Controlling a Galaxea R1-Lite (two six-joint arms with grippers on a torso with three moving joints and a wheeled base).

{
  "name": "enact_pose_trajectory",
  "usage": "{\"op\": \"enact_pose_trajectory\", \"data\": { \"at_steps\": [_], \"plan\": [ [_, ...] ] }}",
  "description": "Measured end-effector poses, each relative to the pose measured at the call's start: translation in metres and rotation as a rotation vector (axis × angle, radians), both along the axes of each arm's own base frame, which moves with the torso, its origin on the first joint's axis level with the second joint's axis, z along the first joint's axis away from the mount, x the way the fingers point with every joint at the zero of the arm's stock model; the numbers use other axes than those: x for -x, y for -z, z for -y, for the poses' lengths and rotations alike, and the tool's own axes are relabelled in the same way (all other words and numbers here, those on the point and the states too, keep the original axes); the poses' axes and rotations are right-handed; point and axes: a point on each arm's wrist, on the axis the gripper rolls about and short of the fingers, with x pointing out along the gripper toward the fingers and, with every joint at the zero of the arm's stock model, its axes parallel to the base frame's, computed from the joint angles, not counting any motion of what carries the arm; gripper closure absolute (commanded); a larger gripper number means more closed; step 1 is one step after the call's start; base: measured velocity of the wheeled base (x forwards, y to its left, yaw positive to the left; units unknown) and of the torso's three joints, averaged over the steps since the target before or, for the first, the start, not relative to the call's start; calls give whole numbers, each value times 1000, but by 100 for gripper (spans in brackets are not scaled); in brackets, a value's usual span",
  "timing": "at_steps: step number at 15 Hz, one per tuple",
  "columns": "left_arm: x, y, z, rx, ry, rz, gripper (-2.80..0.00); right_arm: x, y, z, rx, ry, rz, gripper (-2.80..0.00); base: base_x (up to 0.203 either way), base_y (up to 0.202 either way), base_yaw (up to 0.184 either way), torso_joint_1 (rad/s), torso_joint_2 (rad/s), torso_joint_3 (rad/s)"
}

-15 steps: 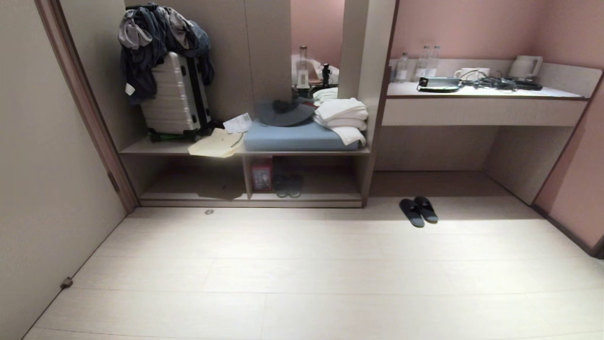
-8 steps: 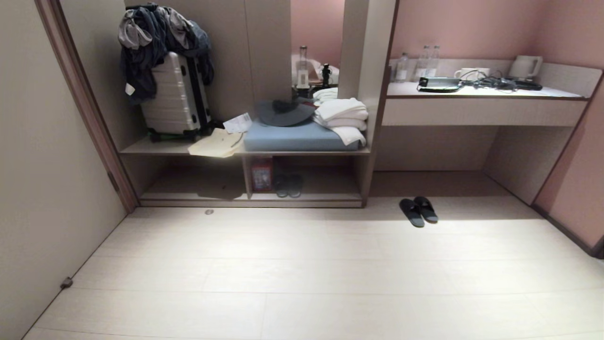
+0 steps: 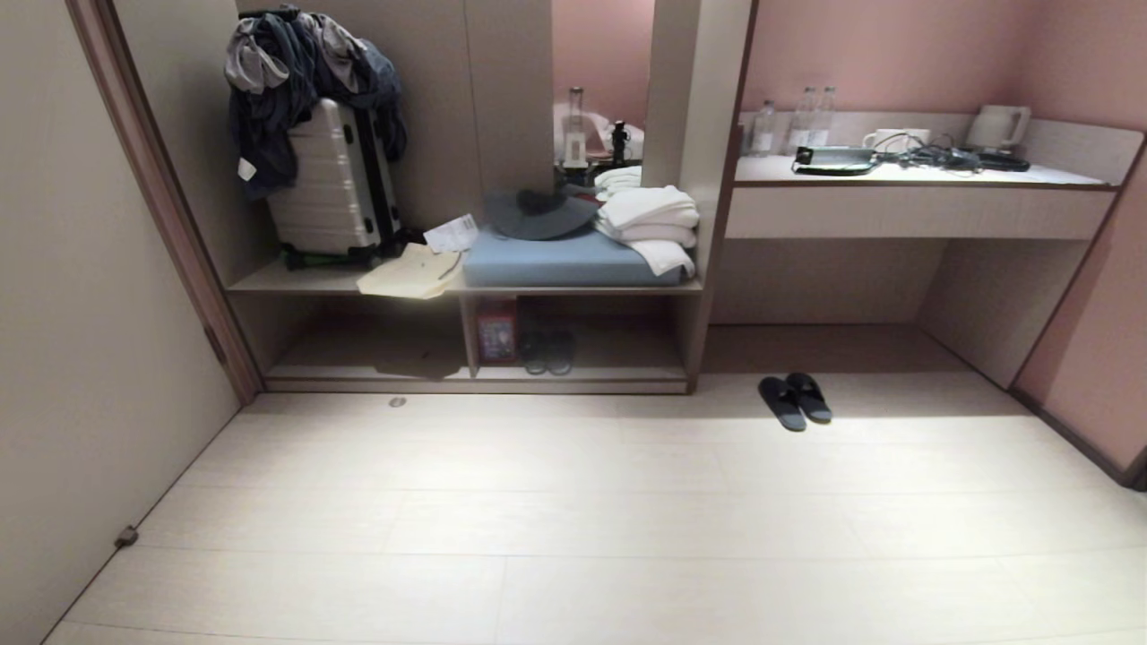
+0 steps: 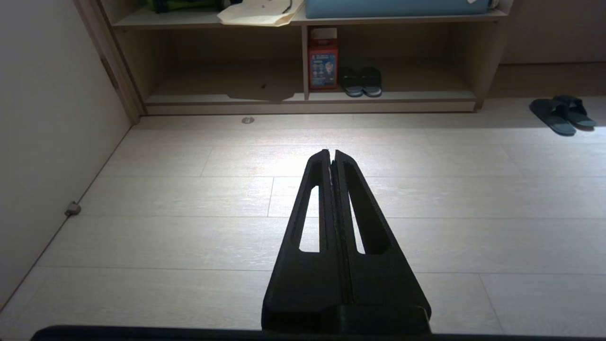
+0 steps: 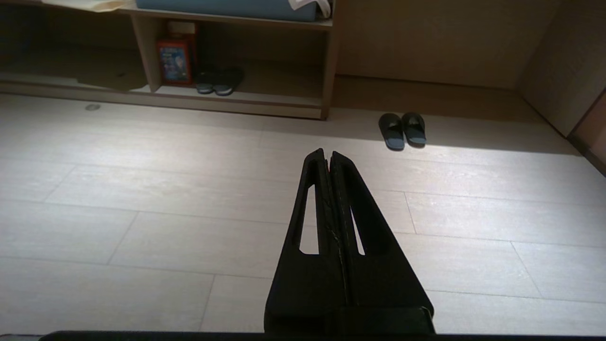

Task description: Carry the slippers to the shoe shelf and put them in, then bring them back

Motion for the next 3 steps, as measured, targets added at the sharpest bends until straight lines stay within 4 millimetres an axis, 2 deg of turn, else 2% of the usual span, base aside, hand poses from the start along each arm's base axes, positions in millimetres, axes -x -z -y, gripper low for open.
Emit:
{"op": "enact_pose_trajectory", "data": {
  "at_steps": [3],
  "plan": [
    [0, 0, 0, 2, 0, 0, 0, 0, 0, 0, -3, 1, 0, 0, 0, 0, 0, 0, 0, 0]
  ]
}}
